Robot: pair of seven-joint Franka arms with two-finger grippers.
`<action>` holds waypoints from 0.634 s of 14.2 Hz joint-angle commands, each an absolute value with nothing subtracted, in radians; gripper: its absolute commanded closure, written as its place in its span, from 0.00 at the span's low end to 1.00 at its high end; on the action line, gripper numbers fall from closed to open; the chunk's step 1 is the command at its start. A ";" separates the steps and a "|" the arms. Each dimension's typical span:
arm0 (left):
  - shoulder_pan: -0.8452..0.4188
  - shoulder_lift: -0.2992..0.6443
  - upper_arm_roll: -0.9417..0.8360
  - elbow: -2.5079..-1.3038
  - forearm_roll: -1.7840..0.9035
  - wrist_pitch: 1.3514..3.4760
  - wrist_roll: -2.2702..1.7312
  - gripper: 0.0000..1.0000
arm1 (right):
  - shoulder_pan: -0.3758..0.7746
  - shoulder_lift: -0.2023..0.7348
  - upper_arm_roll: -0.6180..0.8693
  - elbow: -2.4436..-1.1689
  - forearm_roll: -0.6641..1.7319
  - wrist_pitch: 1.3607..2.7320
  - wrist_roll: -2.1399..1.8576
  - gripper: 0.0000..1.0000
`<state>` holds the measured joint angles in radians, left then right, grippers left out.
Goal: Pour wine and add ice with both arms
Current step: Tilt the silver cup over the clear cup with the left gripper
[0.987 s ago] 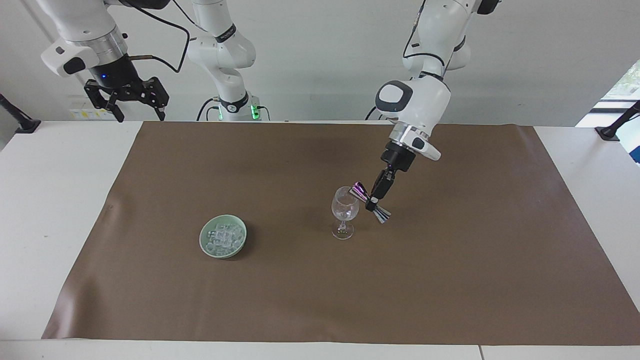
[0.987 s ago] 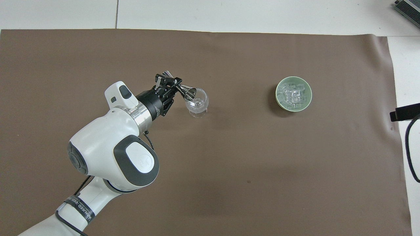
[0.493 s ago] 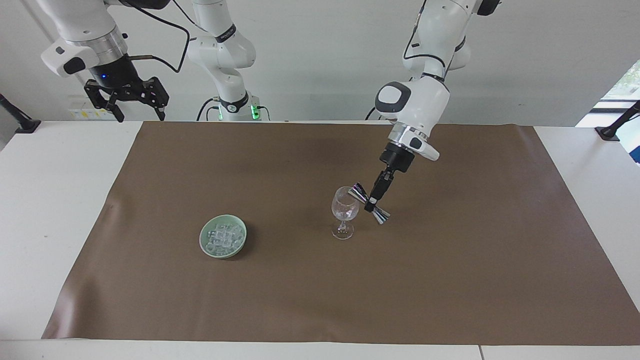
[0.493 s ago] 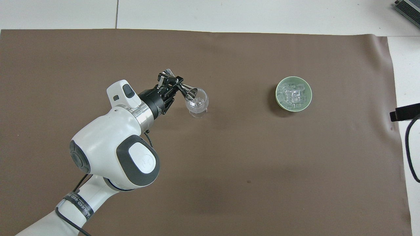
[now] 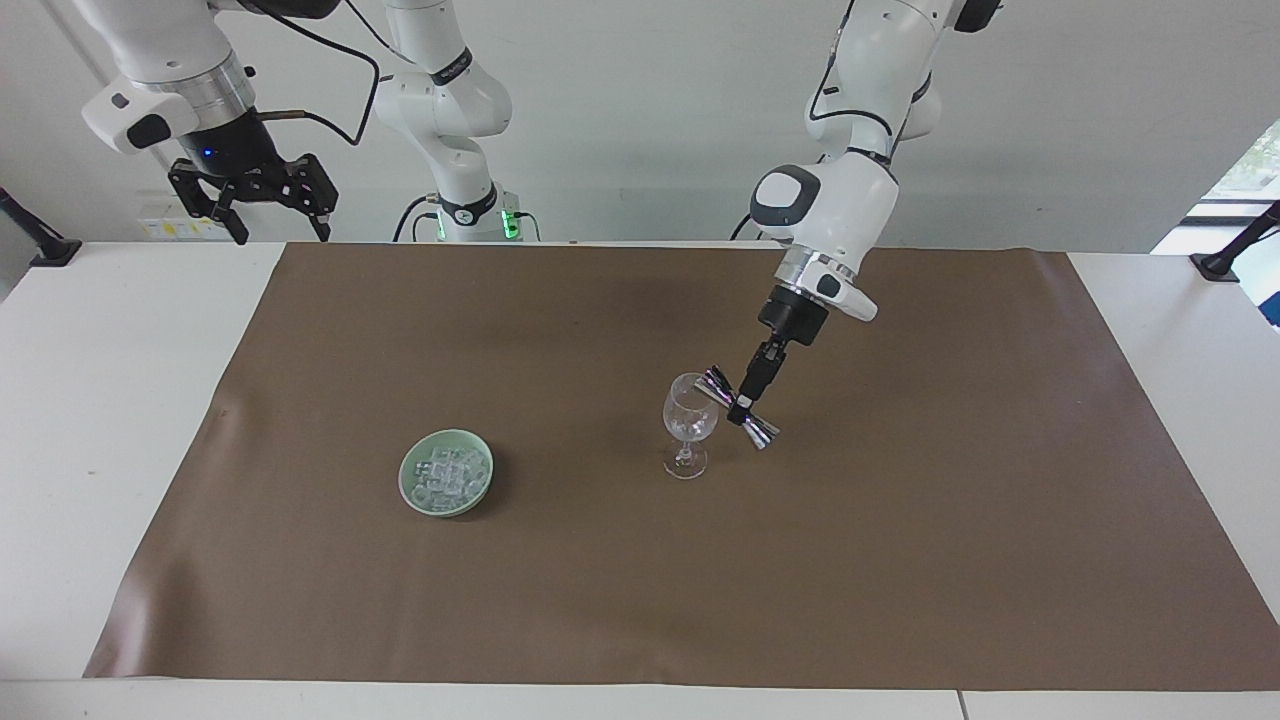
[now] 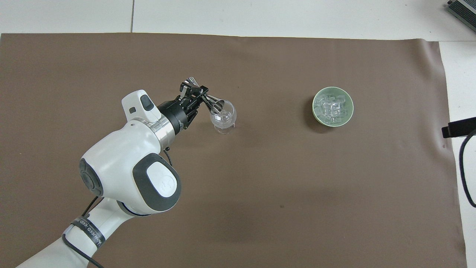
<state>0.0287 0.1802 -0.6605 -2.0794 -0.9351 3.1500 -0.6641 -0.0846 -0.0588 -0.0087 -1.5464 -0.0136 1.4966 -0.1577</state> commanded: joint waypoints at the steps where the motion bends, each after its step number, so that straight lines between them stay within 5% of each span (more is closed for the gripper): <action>1: 0.018 0.204 -0.650 -2.057 -0.908 3.177 -0.657 1.00 | -0.083 -0.071 -0.008 -1.552 -0.012 1.500 -0.147 0.00; 9: 0.026 0.204 -0.641 -2.049 -0.904 3.169 -0.629 1.00 | -0.042 -0.081 0.006 -1.632 -0.006 1.641 0.024 0.00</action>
